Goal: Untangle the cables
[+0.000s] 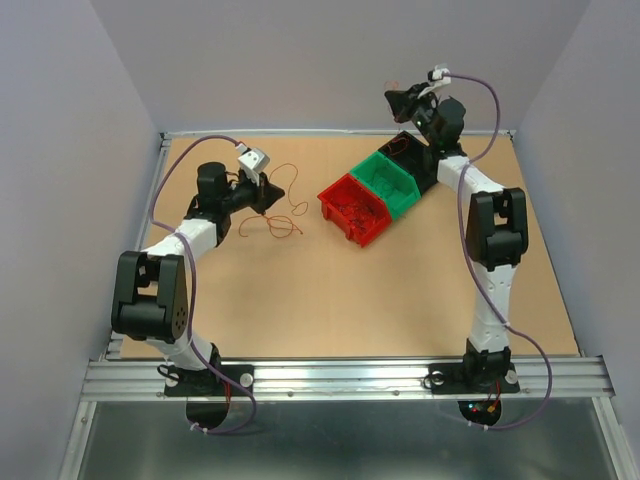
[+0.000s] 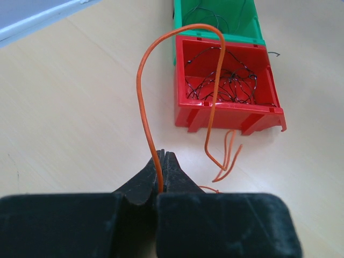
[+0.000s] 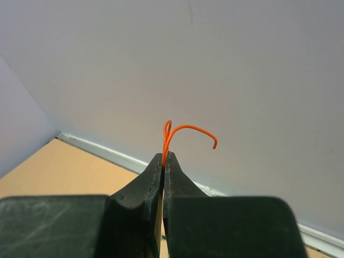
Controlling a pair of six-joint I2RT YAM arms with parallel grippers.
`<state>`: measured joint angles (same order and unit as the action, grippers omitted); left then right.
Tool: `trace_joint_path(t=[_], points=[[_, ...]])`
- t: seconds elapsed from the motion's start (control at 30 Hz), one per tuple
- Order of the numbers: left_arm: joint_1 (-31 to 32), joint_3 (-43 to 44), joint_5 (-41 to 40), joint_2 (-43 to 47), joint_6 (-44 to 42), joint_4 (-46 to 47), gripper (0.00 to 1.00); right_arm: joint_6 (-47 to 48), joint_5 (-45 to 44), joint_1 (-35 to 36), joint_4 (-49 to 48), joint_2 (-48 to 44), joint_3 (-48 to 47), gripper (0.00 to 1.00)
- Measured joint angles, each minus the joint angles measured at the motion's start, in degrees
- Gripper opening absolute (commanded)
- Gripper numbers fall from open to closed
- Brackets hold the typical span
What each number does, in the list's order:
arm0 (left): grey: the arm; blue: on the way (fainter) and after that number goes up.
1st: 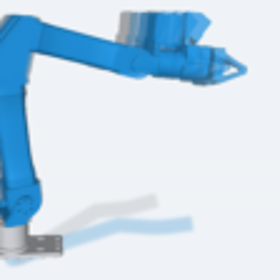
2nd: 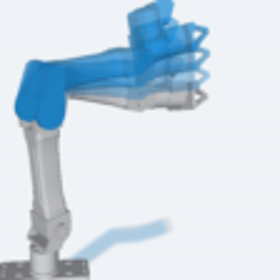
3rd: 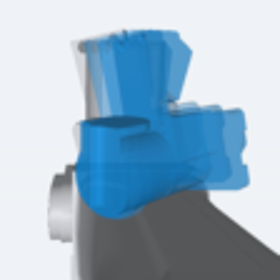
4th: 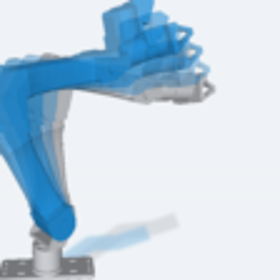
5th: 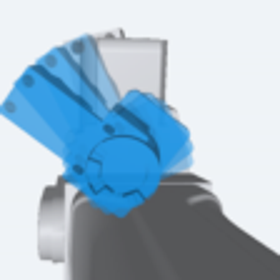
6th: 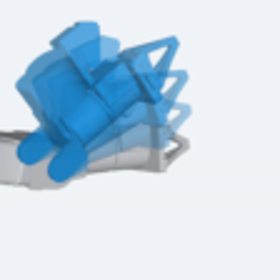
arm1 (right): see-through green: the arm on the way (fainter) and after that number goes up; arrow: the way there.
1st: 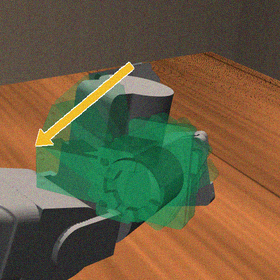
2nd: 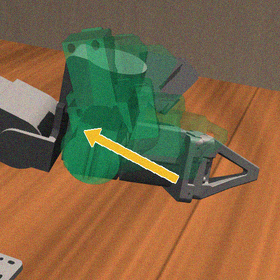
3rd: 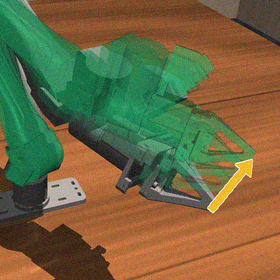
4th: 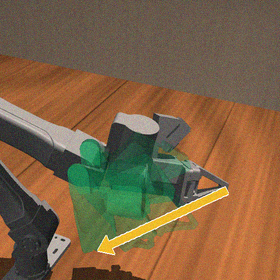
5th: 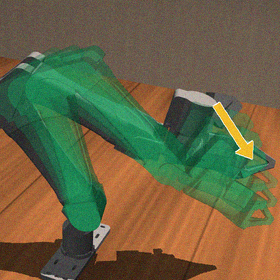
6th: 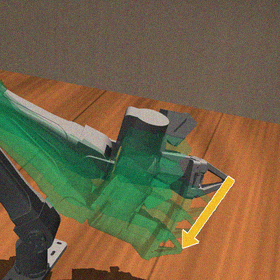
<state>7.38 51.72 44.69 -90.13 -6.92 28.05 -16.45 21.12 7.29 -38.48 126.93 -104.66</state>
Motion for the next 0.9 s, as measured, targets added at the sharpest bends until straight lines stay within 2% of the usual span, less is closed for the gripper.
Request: trace_joint_path(t=[0.2, 0.43, 0.5, 0.57, 0.7, 0.73, 0.8, 0.9], points=[[0.20, -0.02, -0.42, 0.26, -1.07, -0.07, 0.00, 0.24, -4.57, 1.64, -11.87, 0.26, 11.04, 0.01], [1.49, -0.02, -1.49, -0.20, -2.78, -0.98, 0.00, 4.57, -12.02, 1.70, -16.09, 1.11, 11.52, 0.01], [1.84, -0.02, -1.79, -0.52, -3.26, -1.55, 0.00, 6.62, -12.46, 1.70, -13.84, 1.05, 10.60, 0.01], [2.21, 0.00, -2.08, -0.90, -3.72, -2.12, 0.00, 8.72, -11.45, 1.70, -5.07, 1.75, 5.40, 0.01], [2.38, 0.20, -2.62, -1.64, -4.44, -2.62, 0.00, 18.67, -4.66, 1.73, 23.26, 12.31, -28.87, 0.00], [2.38, 0.37, -2.78, -2.03, -4.61, -2.75, 0.00, 22.12, -3.23, 1.75, 28.89, 12.50, -32.06, 0.01], [2.38, 0.90, -2.99, -2.99, -4.79, -3.15, 0.00, 29.83, -1.75, 1.75, 37.16, 9.51, -31.12, 0.01], [2.43, 1.33, -3.26, -4.09, -5.03, -3.78, 0.00, 39.80, -1.09, 1.79, 45.11, 1.16, -20.70, 0.01]])
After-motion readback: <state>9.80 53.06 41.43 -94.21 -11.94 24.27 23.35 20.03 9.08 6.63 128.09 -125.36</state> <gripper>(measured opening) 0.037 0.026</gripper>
